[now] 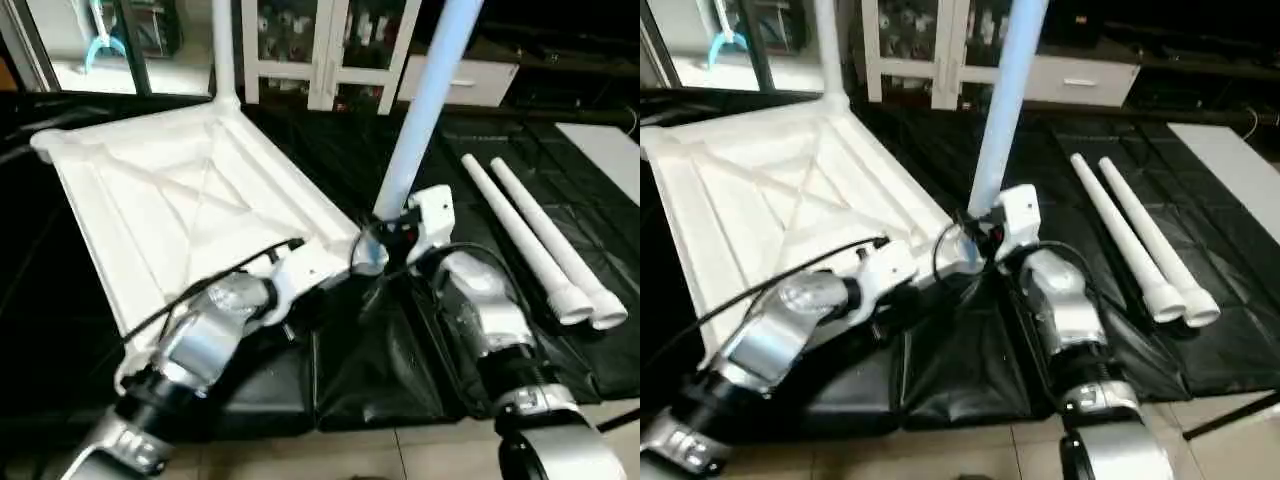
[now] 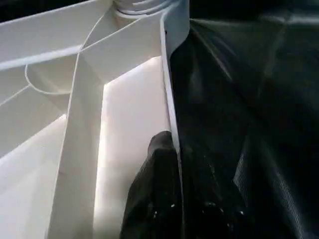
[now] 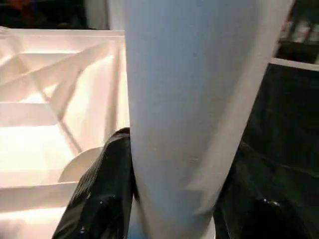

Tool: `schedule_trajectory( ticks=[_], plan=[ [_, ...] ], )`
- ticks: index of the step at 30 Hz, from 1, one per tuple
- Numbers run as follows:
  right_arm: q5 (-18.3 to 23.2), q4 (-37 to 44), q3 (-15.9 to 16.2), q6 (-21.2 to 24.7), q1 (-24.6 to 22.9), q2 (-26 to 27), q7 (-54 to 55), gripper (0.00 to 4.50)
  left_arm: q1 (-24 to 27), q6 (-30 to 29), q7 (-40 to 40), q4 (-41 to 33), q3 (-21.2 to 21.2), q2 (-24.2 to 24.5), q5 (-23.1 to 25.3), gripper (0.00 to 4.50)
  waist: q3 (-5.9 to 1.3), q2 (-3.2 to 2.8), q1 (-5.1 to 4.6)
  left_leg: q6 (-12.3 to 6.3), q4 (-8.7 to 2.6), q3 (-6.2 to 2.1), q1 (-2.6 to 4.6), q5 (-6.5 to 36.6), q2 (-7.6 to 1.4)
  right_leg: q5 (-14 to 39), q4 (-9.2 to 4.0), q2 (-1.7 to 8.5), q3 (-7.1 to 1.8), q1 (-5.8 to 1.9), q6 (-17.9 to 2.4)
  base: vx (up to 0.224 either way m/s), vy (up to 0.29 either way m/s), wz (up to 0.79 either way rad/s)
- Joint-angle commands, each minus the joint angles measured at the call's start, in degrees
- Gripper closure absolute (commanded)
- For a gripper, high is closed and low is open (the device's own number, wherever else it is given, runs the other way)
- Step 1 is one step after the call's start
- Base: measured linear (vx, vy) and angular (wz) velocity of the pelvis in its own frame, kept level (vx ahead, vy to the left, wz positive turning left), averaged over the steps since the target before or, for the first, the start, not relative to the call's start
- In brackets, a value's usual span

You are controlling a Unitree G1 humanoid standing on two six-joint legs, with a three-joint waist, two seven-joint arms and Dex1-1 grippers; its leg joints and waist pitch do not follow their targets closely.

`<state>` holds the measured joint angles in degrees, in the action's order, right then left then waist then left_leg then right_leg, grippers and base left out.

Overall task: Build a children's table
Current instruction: Rotate leg to tighten

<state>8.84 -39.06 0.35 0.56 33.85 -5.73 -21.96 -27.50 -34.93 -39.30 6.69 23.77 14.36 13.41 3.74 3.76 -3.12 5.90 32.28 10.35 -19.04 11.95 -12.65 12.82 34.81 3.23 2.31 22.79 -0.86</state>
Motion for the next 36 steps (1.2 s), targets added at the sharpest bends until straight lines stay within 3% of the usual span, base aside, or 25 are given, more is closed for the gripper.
schedule_trajectory(
  ticks=[1,9,11,13,15,17,19,21,22,24,26,28,30,36],
  plan=[
    [-4.4,-9.5,3.7,7.9,-5.9,1.8,2.8,2.66,-1.2,0.7,-1.4,-1.1,5.0,-2.8,-0.6,4.50,-0.51,-1.41,-0.34,1.16,-4.48,-0.61,-0.38,23.6,-0.64,22.6,-6.48,3.03,-2.39,0.15,-6.1,0.000,0.000,0.00],
    [-3.8,-8.0,3.8,7.2,-4.9,0.8,-1.4,2.66,0.2,0.5,-2.2,-2.5,5.0,0.2,0.1,4.50,-0.70,-1.34,-0.45,0.58,-4.58,-0.72,-0.86,22.0,-0.75,20.2,-6.25,3.16,-2.52,-0.31,-6.9,0.000,0.000,0.00],
    [-0.8,-4.7,3.0,6.4,-5.3,-0.5,-7.2,2.66,1.2,0.8,-3.5,-3.4,4.2,1.9,0.2,4.50,-1.07,-1.46,-0.38,0.07,-4.48,-0.60,-1.04,19.0,-0.91,15.1,-5.76,3.10,-2.56,-0.82,-8.2,0.000,0.000,0.00],
    [-0.3,-3.7,3.1,5.9,-5.4,-1.2,-8.8,2.10,1.5,1.1,-3.8,-3.6,4.0,2.5,0.2,4.50,-1.16,-1.57,-0.30,-0.58,-4.28,-0.28,-1.12,15.5,-1.01,9.2,-5.36,3.02,-2.60,-1.07,-10.0,0.000,0.000,0.00],
    [0.2,-2.7,3.1,5.7,-5.4,-1.9,-10.3,1.93,1.7,1.3,-4.2,-3.9,3.8,3.0,0.1,4.50,-1.28,-1.60,-0.32,-0.69,-4.17,-0.21,-1.21,13.4,-1.00,5.9,-4.94,2.98,-2.58,-1.39,-11.3,0.000,0.000,0.00],
    [1.3,0.4,2.8,4.4,-5.5,-3.2,-13.0,1.90,2.2,3.3,-5.5,-4.4,3.7,4.5,-0.5,4.50,-1.72,-1.76,0.09,-1.49,-3.68,0.09,-0.84,9.2,-0.97,-1.0,-4.32,2.91,-2.59,-1.85,-13.5,0.000,0.000,0.00],
    [2.1,2.8,2.4,3.5,-5.7,-4.4,-15.1,1.64,2.7,4.7,-6.8,-5.1,3.7,5.8,-1.3,4.50,-1.53,-1.41,0.26,-2.69,-3.62,0.18,-1.31,5.4,-0.92,-7.3,-3.57,2.73,-2.46,-2.41,-14.9,0.000,0.000,0.00],
    [3.5,5.9,2.0,2.7,-6.0,-6.4,-19.0,1.49,3.6,5.9,-8.9,-6.1,3.4,7.7,-2.6,4.50,-1.47,-1.49,0.43,-3.91,-3.40,0.38,-1.18,5.3,-0.84,-7.0,-3.62,3.04,-2.63,-2.51,-15.5,0.000,0.000,0.00],
    [4.4,7.3,1.9,3.4,-6.2,-7.7,-21.6,1.44,4.0,7.4,-9.7,-6.3,3.2,8.7,-3.0,4.50,-1.42,-1.76,0.49,-4.18,-3.38,0.44,-1.16,5.4,-0.92,-6.8,-3.61,3.09,-2.68,-2.49,-15.6,0.000,0.000,0.00],
    [6.6,9.4,1.6,5.4,-6.5,-9.6,-25.9,1.20,4.8,11.1,-11.3,-6.5,2.9,10.2,-3.8,4.50,-1.36,-1.66,0.65,-5.77,-3.18,0.54,-1.15,4.6,-0.89,-7.0,-3.50,3.00,-2.73,-2.65,-16.2,0.000,0.000,0.00],
    [7.6,10.2,1.2,6.2,-6.6,-10.6,-28.0,1.20,5.4,12.4,-12.7,-6.8,2.8,11.0,-4.4,4.50,-1.32,-1.99,0.86,-6.73,-2.95,0.72,-0.98,2.5,-0.85,-9.1,-3.22,3.02,-2.81,-2.54,-17.0,0.000,0.000,0.00],
    [10.7,12.4,0.5,6.3,-7.2,-15.4,-37.6,1.20,7.2,15.6,-16.0,-7.1,2.6,14.2,-5.7,4.50,-1.50,-1.96,1.39,-8.39,-2.59,0.68,-1.13,0.2,-0.82,-12.9,-2.69,2.96,-2.84,-2.97,-17.4,0.000,0.000,0.00],
    [11.8,13.1,0.2,6.5,-7.4,-17.5,-41.5,1.20,7.7,16.7,-16.8,-6.8,2.4,15.5,-6.1,4.50,-1.36,-2.05,1.81,-9.65,-2.48,0.86,-0.82,-0.3,-0.85,-14.1,-2.51,2.71,-2.74,-2.66,-17.7,0.000,0.000,0.00],
    [12.2,11.5,-0.5,5.7,-5.7,-19.9,-46.7,1.20,8.2,19.1,-18.7,-6.1,0.9,16.9,-8.2,4.50,-1.41,-1.76,1.85,-10.01,-2.28,0.93,-0.92,-0.9,-0.85,-10.8,-2.41,3.03,-2.75,-2.69,-18.2,0.000,0.000,0.00]
  ],
)
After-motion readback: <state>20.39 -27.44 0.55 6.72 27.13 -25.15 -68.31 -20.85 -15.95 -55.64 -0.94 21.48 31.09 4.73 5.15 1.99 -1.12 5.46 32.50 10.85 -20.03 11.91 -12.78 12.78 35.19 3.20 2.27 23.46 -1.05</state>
